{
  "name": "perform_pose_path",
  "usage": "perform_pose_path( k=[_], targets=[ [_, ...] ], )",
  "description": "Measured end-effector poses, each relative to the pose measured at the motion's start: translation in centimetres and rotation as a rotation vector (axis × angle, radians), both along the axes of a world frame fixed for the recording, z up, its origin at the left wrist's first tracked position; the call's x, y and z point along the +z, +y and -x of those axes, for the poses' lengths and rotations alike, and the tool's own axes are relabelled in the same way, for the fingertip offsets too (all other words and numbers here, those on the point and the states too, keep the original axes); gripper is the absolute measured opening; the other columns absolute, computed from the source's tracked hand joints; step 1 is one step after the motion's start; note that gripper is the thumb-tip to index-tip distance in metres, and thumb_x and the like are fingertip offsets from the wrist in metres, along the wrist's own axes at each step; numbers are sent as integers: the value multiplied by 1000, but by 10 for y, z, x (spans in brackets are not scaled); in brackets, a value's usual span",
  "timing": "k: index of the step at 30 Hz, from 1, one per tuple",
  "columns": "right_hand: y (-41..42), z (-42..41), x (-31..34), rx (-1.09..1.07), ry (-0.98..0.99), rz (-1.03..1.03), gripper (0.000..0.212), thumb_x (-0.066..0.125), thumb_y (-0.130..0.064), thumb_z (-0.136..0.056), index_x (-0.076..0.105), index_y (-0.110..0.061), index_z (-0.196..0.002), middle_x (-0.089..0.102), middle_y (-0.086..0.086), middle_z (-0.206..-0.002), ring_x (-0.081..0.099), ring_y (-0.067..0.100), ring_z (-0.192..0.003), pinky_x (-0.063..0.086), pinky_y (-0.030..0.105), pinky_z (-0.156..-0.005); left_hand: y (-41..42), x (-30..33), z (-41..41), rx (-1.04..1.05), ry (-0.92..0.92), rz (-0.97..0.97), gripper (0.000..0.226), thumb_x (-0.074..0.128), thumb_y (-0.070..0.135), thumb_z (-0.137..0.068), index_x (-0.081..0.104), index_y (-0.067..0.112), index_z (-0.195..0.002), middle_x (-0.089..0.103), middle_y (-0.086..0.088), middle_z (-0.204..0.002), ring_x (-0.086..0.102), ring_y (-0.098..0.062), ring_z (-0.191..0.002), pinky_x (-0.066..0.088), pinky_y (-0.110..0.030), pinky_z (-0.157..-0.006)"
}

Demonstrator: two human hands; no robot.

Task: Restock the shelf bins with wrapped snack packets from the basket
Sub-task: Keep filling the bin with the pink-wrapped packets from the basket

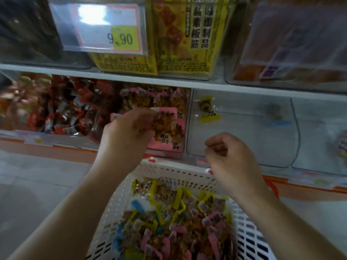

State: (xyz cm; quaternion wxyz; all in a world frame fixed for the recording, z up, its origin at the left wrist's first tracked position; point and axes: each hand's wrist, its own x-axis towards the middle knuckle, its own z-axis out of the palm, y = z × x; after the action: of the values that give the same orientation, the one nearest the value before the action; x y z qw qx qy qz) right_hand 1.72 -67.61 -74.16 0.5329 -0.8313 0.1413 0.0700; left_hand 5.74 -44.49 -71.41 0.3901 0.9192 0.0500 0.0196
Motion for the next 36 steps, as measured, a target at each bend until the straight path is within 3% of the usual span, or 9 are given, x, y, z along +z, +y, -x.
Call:
perform_pose_path(
  k=[3,6,10,14,20,24,28,32,36],
  targets=[
    [-2,2,3,50,0,31,15,67,-19,-101,68,-34,-104,69,-14,-94,64,-7,-84,57,15,-66,-11,-12,-23,-65,3,-98,45,77,12,-89,70,43,-121,67,31,-95,58,21,-87,39,7,-67],
    [-2,4,7,85,-7,47,12,65,-19,-103,66,-30,-108,67,-14,-94,61,-11,-86,50,8,-62,-17,-29,-25,-144,20,-173,44,75,8,-90,71,36,-125,64,29,-94,54,23,-81,37,8,-66],
    [1,6,11,120,-16,68,11,64,-20,-103,64,-29,-108,66,-13,-94,64,-3,-83,56,18,-65,-16,-41,-22,-208,-95,-315,46,81,5,-85,72,25,-125,66,14,-96,57,4,-77,41,2,-67],
    [4,9,11,149,-10,109,11,64,-21,-103,64,-29,-110,64,-15,-95,64,1,-80,53,16,-64,-14,-47,-19,-224,-122,-351,52,83,4,-81,70,22,-128,67,0,-104,60,-14,-91,53,-24,-80],
    [0,3,16,132,4,106,16,62,-14,-101,65,-27,-110,64,-13,-98,66,5,-85,54,23,-69,-14,-34,-9,-166,-16,-279,52,72,12,-93,60,37,-137,62,12,-105,59,0,-86,43,-5,-72],
    [-7,6,20,156,6,116,27,59,-3,-95,71,-28,-95,72,-8,-88,72,10,-80,60,31,-69,4,-15,25,-64,-7,-232,37,67,17,-96,65,38,-127,63,13,-105,60,0,-87,47,-14,-72],
    [0,28,9,452,229,132,37,54,1,-94,74,-27,-81,77,-6,-84,75,13,-75,61,35,-67,41,-12,79,59,63,-276,40,67,12,-92,64,31,-127,60,8,-118,60,-15,-100,50,-28,-81],
    [9,58,-42,899,460,514,39,59,1,-95,72,-26,-120,69,1,-121,68,23,-106,57,34,-83,78,-29,115,141,313,-394,71,68,11,-90,37,19,-152,36,-12,-152,38,-42,-137,41,-60,-110],
    [1,92,-96,1102,553,812,40,61,-9,-100,55,-19,-138,49,13,-145,52,31,-125,51,39,-96,84,-50,127,202,595,-263,78,63,14,-96,14,19,-157,30,-23,-150,41,-53,-134,41,-64,-109]
  ],
)
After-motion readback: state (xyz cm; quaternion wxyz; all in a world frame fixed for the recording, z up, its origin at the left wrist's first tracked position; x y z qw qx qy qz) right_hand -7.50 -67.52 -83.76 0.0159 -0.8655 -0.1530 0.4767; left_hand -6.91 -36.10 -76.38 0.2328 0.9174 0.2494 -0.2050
